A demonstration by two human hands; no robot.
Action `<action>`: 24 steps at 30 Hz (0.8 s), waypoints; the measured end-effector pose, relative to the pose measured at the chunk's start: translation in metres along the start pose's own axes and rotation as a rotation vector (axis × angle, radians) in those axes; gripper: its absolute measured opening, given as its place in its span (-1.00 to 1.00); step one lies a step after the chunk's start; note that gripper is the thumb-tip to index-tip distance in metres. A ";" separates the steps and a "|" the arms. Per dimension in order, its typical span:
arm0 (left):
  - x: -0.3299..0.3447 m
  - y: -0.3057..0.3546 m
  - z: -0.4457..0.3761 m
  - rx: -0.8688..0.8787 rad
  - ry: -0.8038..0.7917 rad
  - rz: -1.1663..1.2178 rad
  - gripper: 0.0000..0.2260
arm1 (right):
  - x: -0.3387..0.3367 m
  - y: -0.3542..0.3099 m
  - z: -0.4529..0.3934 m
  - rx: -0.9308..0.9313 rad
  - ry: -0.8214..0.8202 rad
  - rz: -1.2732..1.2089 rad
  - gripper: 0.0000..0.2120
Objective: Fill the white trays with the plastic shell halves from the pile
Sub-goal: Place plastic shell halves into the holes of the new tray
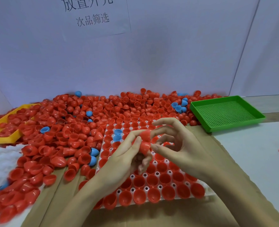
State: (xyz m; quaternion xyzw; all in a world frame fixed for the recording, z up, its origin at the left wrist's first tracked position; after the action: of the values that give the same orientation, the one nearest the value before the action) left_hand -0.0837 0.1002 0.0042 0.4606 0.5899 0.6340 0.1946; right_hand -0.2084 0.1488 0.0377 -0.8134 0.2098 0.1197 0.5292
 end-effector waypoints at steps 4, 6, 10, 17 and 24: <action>0.003 0.002 0.002 0.004 -0.030 0.014 -0.68 | 0.001 -0.002 0.000 -0.012 -0.019 0.034 -0.55; 0.004 0.003 0.003 -0.011 -0.047 -0.006 -0.68 | 0.003 -0.003 0.001 -0.013 -0.015 0.066 -0.56; 0.001 0.006 0.003 0.024 -0.024 -0.190 -0.68 | -0.002 0.002 0.001 0.054 0.037 0.093 -0.67; -0.047 0.046 0.012 0.209 0.278 -0.314 -0.73 | -0.041 0.013 -0.002 0.126 0.025 0.186 -0.86; -0.110 0.060 0.030 0.202 0.545 -0.172 -0.77 | -0.066 0.028 0.017 0.209 -0.340 0.219 -0.89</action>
State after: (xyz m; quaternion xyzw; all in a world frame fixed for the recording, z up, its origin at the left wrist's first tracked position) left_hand 0.0140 0.0166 0.0174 0.2388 0.7173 0.6536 0.0356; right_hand -0.2788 0.1688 0.0354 -0.6946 0.2158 0.2895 0.6222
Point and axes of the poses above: each hand's wrist, its own z-axis away from the middle knuckle, its own x-axis out of the palm, y = z × x, the point moved 9 cm from there along -z, towards the middle knuckle, and after that the axes turned 15 degrees about z, right-handed, at the moved point
